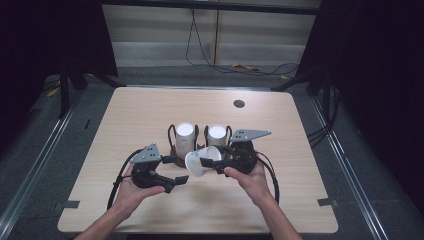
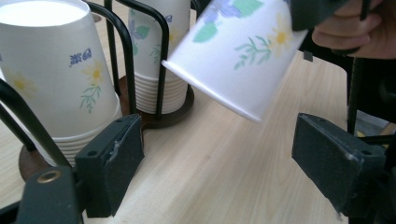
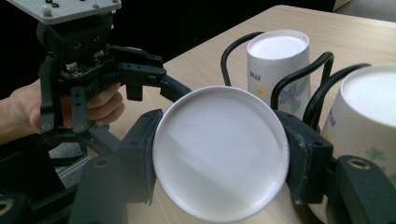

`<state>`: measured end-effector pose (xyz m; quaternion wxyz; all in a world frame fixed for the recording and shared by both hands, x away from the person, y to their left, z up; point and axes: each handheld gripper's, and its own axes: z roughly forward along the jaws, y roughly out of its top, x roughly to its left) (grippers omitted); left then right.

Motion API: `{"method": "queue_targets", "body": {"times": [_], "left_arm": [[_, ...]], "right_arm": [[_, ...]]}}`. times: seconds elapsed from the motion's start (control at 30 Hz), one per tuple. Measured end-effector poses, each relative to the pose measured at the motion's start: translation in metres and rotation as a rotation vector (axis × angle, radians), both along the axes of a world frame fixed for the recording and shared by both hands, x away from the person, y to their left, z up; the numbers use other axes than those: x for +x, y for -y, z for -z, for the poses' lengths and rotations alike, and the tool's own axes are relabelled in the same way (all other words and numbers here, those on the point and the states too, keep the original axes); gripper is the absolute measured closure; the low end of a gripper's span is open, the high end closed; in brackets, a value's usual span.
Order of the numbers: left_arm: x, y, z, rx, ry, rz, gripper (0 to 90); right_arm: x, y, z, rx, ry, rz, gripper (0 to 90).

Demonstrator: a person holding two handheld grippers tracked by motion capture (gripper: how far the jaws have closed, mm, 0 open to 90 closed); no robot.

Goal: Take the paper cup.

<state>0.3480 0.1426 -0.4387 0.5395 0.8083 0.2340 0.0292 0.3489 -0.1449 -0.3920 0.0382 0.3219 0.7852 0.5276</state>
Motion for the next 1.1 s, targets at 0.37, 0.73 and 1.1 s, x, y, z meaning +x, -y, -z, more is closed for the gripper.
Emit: {"method": "queue_targets", "body": {"times": [0.37, 0.73, 1.1], "left_arm": [[0.004, 0.009, 0.003, -0.021, -0.014, 0.038, 16.3], [0.001, 0.011, 0.006, -0.014, 0.003, 0.079, 15.8], [-0.002, 0.010, 0.013, -0.042, -0.010, 0.112, 15.5]], "right_arm": [[-0.012, 0.002, 0.017, 0.058, -0.041, -0.012, 37.9], [-0.015, 0.002, 0.027, 0.099, -0.046, -0.043, 37.9], [-0.016, -0.004, 0.033, 0.148, -0.044, -0.085, 37.9]]}}
